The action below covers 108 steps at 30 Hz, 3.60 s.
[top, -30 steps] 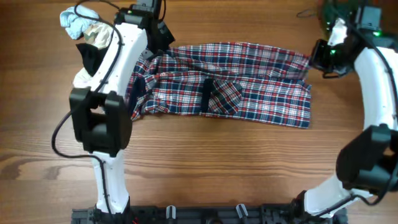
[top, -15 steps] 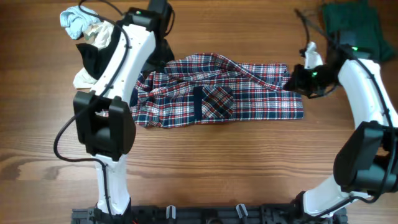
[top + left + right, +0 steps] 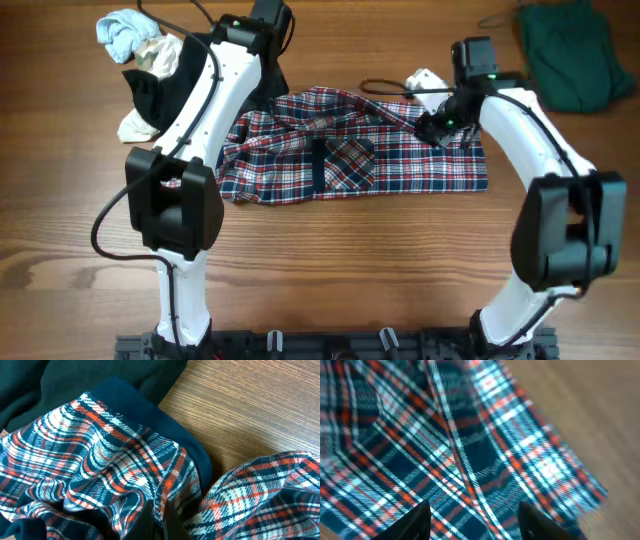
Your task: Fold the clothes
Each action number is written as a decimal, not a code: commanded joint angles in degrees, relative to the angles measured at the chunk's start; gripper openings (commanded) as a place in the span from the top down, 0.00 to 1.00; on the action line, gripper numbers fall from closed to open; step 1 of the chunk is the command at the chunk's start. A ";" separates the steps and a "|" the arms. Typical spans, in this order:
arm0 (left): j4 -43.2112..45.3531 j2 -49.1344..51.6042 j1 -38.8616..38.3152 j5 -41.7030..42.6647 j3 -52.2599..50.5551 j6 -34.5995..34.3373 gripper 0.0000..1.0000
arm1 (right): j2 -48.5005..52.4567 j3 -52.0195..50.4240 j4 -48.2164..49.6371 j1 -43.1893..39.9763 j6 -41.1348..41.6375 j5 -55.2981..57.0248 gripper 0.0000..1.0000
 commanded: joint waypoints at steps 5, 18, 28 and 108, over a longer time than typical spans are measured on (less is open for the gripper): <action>0.42 -1.70 0.26 -1.40 0.09 0.90 0.96 | 9.07 -0.52 2.12 -0.15 -4.96 1.33 0.56; 0.90 -1.70 0.26 -1.36 0.09 0.87 0.96 | 9.70 -0.52 16.37 -0.94 -5.07 11.87 0.65; 1.77 -5.99 0.26 -5.46 0.59 0.94 0.96 | 0.61 1.27 15.74 -2.93 -5.07 10.43 0.96; 4.48 -24.48 5.46 3.04 -23.87 -2.32 0.00 | 5.38 9.73 -8.13 -31.58 49.00 -8.90 0.77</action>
